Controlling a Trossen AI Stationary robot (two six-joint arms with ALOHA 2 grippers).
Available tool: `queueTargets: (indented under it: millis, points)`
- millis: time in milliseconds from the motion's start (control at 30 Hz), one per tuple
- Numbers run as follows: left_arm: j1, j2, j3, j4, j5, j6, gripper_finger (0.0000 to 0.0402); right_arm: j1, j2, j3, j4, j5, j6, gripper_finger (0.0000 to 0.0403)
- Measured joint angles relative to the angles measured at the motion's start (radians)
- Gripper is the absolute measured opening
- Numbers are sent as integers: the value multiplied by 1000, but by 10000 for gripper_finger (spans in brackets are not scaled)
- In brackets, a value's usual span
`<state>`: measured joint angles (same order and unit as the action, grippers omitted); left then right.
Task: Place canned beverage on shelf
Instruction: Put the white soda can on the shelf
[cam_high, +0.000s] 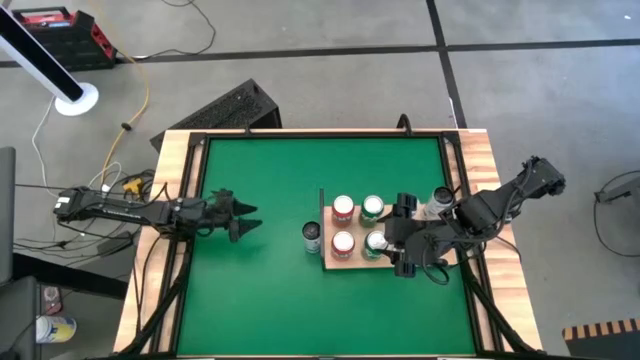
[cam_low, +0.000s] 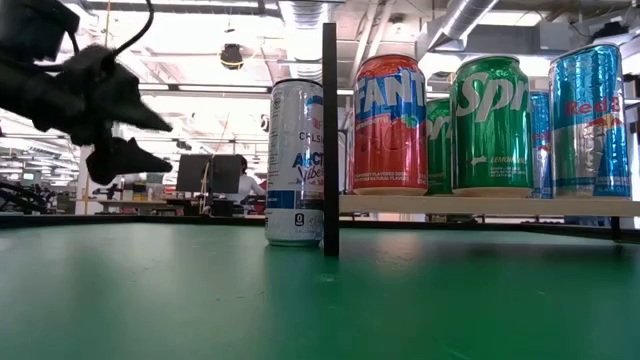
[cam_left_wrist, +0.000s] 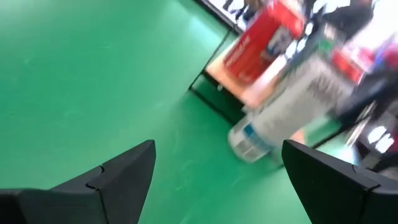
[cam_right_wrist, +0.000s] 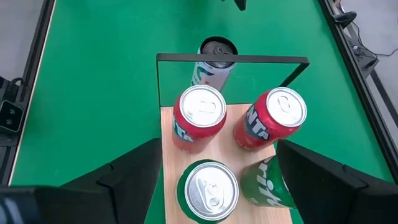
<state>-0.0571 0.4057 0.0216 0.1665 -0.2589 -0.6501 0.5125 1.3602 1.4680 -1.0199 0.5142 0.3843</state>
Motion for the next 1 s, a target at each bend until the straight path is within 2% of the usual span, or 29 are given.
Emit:
queueTargets:
  millis: [133, 300, 567, 667, 767, 900, 933, 1000]
  points:
    - [0, 0, 0, 35, -8, -116, 334, -3, 0, 0, 0, -2, -7, 340]
    - [2, 0, 0, 22, 8, -156, 334, -15, 0, 0, 3, -2, -34, 340]
    - [34, 0, 1, -63, -185, -400, 334, -15, 0, 0, 3, -2, -35, 340]
    - [36, 0, 1, -85, -188, -493, 334, -8, 0, 0, 3, -18, -34, 340]
    - [36, 0, 1, 34, -123, -433, 334, -3, 0, 0, 3, -20, -31, 340]
    - [33, 4, 11, 389, 6, -234, 334, 4, 0, 0, 1, -20, -29, 340]
    - [28, 10, 32, 425, 34, -175, 334, 4, 0, 0, 2, -20, -28, 340]
    - [6, 35, 99, 391, 59, -62, 334, 5, 0, 0, 2, -20, -26, 340]
